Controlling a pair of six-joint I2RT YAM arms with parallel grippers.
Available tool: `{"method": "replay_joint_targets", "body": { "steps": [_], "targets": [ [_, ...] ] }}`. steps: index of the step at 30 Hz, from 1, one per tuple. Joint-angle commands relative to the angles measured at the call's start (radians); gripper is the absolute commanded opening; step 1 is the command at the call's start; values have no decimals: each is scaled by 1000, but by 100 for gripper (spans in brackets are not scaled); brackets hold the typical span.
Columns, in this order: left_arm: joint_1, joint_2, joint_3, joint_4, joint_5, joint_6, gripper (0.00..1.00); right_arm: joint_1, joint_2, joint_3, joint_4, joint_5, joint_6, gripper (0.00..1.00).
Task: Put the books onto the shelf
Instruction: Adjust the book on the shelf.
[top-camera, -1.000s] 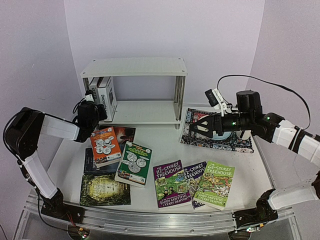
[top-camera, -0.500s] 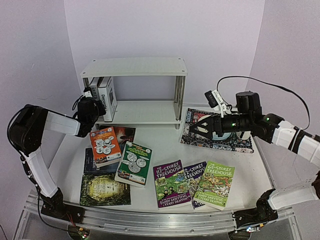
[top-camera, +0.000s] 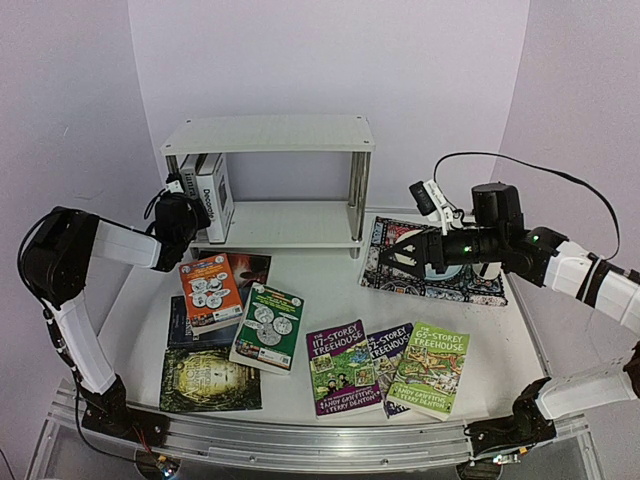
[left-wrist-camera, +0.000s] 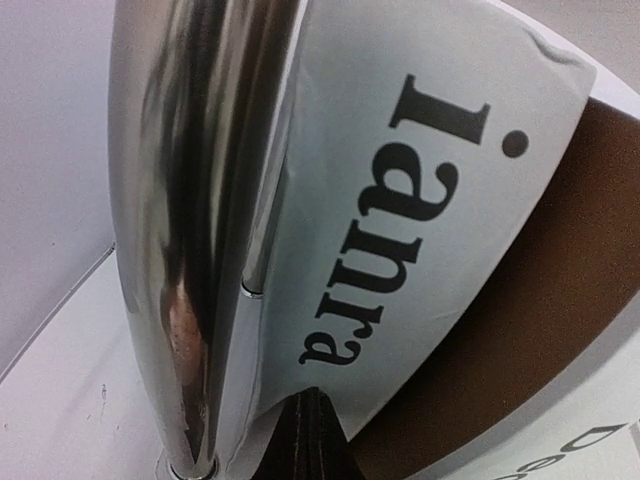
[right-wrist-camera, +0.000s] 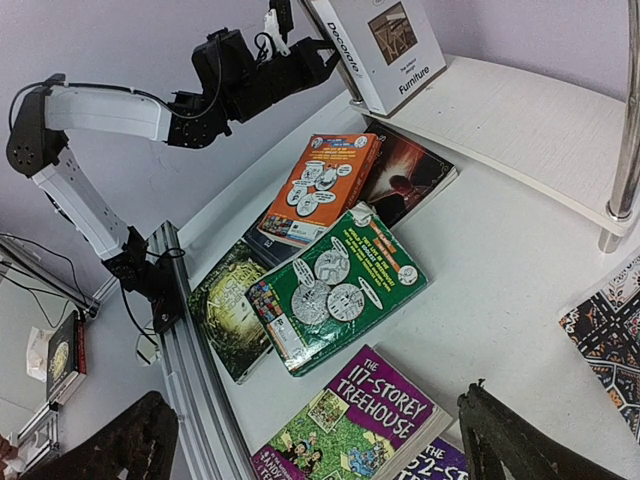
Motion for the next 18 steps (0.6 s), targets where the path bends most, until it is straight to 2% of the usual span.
{"method": "replay_joint_targets", "body": {
  "steps": [1, 10, 18],
  "targets": [
    [4, -9, 18, 4, 10, -13, 1, 4, 2, 29, 18, -18, -2, 98],
    [4, -87, -60, 3, 40, -66, 2, 4, 23, 46, 18, -31, -7, 98],
    [4, -192, -147, -3, 50, -42, 1, 4, 16, 31, 18, -30, -11, 98]
  ]
}}
